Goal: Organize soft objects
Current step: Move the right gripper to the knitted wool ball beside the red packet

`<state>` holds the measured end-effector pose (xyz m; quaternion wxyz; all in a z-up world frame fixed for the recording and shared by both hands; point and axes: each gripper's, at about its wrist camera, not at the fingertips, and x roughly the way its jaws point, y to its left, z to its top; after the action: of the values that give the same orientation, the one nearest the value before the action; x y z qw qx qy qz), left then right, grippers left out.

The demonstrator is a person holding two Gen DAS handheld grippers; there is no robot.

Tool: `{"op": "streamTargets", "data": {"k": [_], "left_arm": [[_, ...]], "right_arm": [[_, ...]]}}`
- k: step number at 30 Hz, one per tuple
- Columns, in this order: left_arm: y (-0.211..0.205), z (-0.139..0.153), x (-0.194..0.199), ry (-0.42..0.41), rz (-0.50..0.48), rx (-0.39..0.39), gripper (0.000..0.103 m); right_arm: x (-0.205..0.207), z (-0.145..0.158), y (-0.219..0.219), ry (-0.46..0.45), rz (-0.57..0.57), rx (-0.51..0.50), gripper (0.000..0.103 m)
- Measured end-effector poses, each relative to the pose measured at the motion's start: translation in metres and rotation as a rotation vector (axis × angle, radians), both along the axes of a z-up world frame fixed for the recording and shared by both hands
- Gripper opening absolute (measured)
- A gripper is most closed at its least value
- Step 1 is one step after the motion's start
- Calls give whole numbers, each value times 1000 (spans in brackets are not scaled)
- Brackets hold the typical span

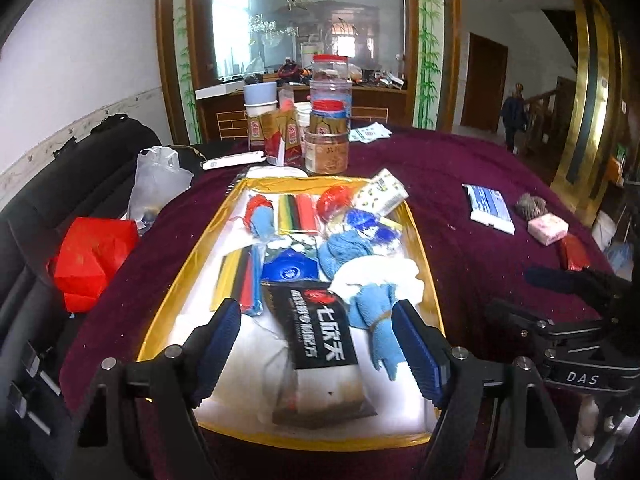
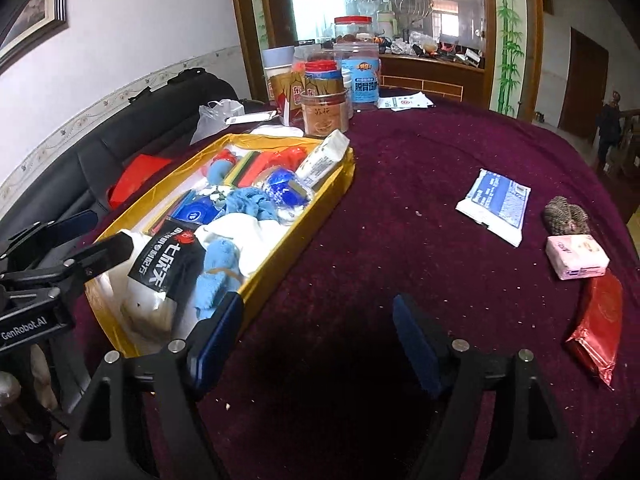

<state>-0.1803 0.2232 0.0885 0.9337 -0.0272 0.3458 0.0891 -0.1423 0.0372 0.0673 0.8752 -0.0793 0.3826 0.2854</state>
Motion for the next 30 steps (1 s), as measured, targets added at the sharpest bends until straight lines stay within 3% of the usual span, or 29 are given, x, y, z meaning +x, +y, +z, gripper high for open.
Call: {"op": "streamTargets", "data": {"k": [24,30], "left_arm": [[-41,-7,12,65,-83,37,81],[-62,5,25,71,-210,-50,86]], "right_arm": [[10,-12,-60,32,-105,24,79],[23,-6,-106,22,-198,26,79]]}}
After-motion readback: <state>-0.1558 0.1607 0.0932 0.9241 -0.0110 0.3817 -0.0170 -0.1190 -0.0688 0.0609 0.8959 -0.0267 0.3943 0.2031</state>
